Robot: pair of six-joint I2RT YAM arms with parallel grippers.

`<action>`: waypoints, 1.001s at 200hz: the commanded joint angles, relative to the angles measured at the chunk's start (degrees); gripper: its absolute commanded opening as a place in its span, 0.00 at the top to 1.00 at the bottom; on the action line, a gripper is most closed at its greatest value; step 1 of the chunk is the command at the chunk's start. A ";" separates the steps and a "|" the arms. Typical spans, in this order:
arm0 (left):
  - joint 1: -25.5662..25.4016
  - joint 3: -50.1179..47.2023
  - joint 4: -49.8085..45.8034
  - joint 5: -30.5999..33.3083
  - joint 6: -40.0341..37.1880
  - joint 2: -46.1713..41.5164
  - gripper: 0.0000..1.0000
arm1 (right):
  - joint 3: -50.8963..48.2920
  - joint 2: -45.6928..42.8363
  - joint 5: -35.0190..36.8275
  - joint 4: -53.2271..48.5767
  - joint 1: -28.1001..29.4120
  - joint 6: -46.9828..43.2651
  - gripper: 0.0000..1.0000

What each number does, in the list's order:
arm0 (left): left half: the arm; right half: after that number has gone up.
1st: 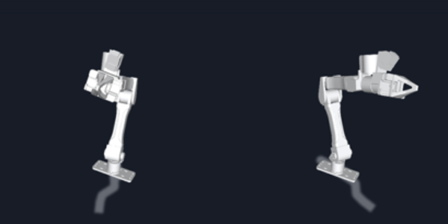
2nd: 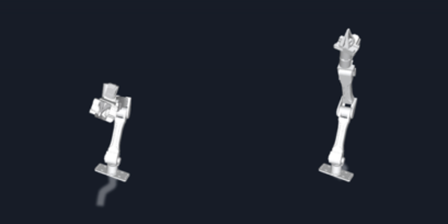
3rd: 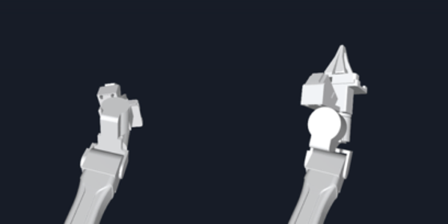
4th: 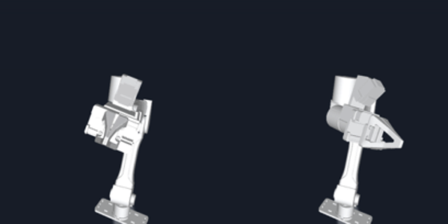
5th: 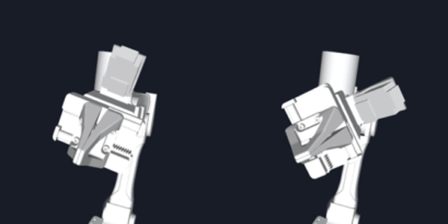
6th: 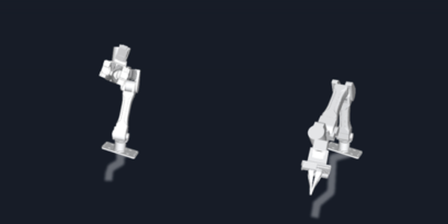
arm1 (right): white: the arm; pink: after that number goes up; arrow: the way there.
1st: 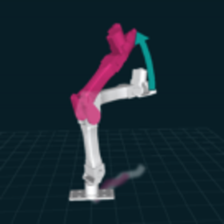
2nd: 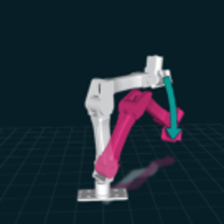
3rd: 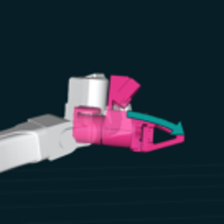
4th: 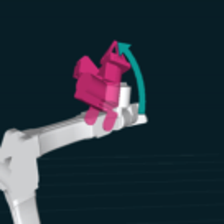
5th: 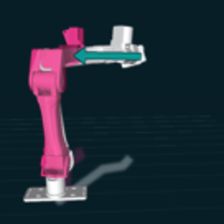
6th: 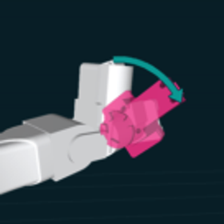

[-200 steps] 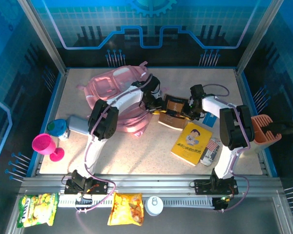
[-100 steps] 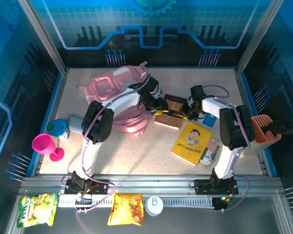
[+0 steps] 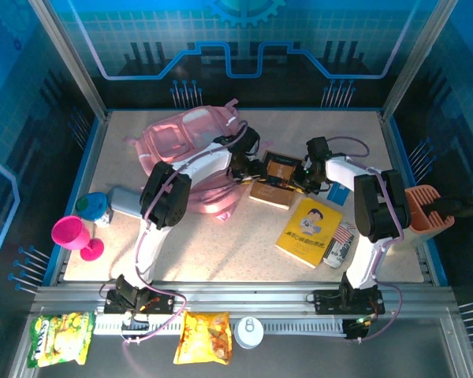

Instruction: Pack the student bag

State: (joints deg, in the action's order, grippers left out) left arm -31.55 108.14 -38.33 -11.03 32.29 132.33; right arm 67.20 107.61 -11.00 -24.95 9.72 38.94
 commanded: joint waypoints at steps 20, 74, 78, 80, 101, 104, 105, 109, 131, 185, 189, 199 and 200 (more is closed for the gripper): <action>-1.69 2.78 -5.95 2.80 -3.28 5.23 0.52 | 3.22 0.92 -0.16 -6.32 1.78 -2.56 0.74; -3.73 4.84 -10.16 5.31 -5.16 9.44 0.60 | 9.42 -1.78 1.65 -13.03 5.32 -4.94 0.71; -3.79 4.96 -10.52 5.52 -5.33 9.72 0.61 | 9.71 -1.98 1.69 -13.30 5.45 -4.93 0.71; -3.78 5.04 -10.65 5.67 -5.38 9.88 0.61 | 9.75 -2.02 1.73 -13.38 5.47 -4.92 0.71; -3.98 4.86 -11.33 6.71 -5.71 10.83 0.63 | 10.28 -3.00 1.60 -13.81 5.88 -4.71 0.71; -3.99 4.81 -11.33 6.80 -5.69 10.84 0.64 | 10.31 -3.09 1.64 -13.81 5.78 -4.67 0.71; -4.02 4.81 -11.33 6.80 -5.72 10.84 0.64 | 10.36 -3.10 1.62 -13.81 5.77 -4.62 0.71; -4.00 4.68 -11.33 6.89 -5.75 10.92 0.64 | 10.34 -3.24 1.60 -13.81 5.79 -4.58 0.71; -4.02 4.49 -11.24 7.11 -5.75 10.93 0.64 | 10.30 -3.89 2.25 -14.06 5.80 -3.98 0.72; -4.04 4.92 -11.09 7.27 -5.99 10.67 0.65 | 10.01 -4.33 3.11 -14.47 5.84 -3.78 0.75; -4.04 4.89 -11.08 7.25 -6.01 10.67 0.65 | 10.01 -4.29 3.02 -14.46 5.81 -3.78 0.75; -3.97 4.89 -11.07 7.16 -6.03 10.64 0.65 | 9.85 -4.16 2.75 -14.32 5.82 -3.78 0.79; -4.01 4.89 -11.07 7.16 -6.02 10.65 0.65 | 9.87 -4.17 2.75 -14.28 5.83 -3.78 0.79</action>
State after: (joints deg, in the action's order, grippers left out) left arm -34.26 114.67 -45.39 -3.18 27.88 137.01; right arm 76.25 105.32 -7.51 -37.78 14.63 35.11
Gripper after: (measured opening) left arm 0.351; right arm 0.241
